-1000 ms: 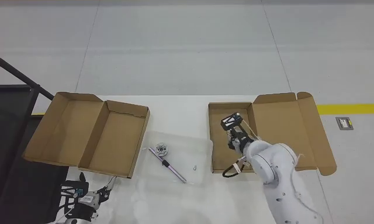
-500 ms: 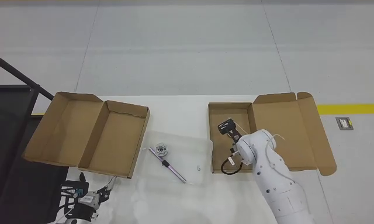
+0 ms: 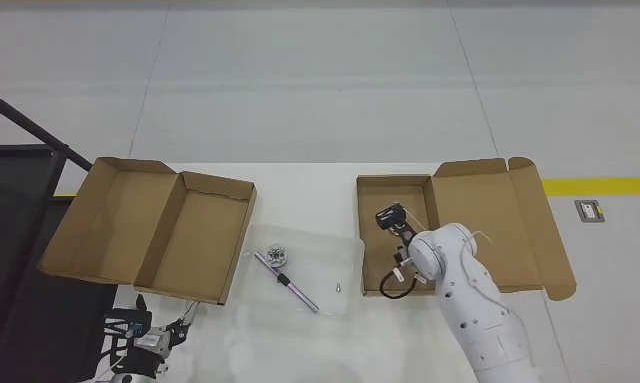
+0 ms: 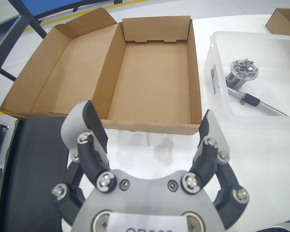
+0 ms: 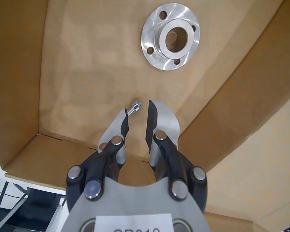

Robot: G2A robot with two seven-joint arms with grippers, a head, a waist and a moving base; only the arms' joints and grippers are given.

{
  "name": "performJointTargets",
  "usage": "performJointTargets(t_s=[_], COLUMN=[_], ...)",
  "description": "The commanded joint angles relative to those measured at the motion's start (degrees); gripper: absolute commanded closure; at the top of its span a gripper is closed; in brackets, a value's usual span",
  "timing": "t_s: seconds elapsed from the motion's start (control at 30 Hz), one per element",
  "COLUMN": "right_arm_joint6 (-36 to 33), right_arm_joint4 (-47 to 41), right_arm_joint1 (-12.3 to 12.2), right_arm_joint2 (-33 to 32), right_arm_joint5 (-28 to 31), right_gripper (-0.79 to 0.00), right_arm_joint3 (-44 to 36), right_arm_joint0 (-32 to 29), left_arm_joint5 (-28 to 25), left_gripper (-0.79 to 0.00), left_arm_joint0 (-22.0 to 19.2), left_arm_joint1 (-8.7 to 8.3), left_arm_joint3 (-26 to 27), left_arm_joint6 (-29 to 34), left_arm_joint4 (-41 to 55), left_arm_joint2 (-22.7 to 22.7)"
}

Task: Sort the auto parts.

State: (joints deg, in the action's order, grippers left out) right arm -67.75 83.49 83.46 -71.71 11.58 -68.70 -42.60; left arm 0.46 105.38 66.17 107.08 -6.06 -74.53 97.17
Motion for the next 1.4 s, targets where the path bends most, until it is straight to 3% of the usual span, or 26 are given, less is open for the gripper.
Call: performJointTargets(t_s=[0.0, 0.23, 0.37, 0.5, 0.9, 1.37], right_arm_joint6=[0.7, 0.4, -1.0, -2.0, -2.9, -0.8], right_arm_joint4=[-0.8, -0.8, 1.0, 2.2, -2.0, -3.5], right_arm_joint1=[-0.1, -0.8, -0.8, -0.1, 4.1, 7.5], right_arm_joint2=[-0.1, 4.6, 10.7, 16.4, 27.7, 33.1], right_arm_joint5=[1.0, 9.9, 15.9, 18.3, 17.6, 16.7], right_gripper=[-0.194, -0.215, -0.237, -0.237, -0.234, -0.246], right_arm_joint3=[-3.6, -28.3, -33.4, -29.0, -4.1, 9.8], right_arm_joint0=[-1.4, -11.7, -13.8, -11.2, 2.6, 9.3], left_arm_joint5=[0.0, 0.0, 0.0, 0.0, 0.0, 0.0], left_gripper=[-0.785, -0.785, -0.785, -0.785, -0.785, -0.785], left_arm_joint0=[0.0, 0.0, 0.0, 0.0, 0.0, 0.0], left_arm_joint1=[0.0, 0.0, 0.0, 0.0, 0.0, 0.0], left_arm_joint3=[0.0, 0.0, 0.0, 0.0, 0.0, 0.0], left_arm_joint6=[0.0, 0.0, 0.0, 0.0, 0.0, 0.0], left_arm_joint4=[0.0, 0.0, 0.0, 0.0, 0.0, 0.0], left_arm_joint2=[0.0, 0.0, 0.0, 0.0, 0.0, 0.0])
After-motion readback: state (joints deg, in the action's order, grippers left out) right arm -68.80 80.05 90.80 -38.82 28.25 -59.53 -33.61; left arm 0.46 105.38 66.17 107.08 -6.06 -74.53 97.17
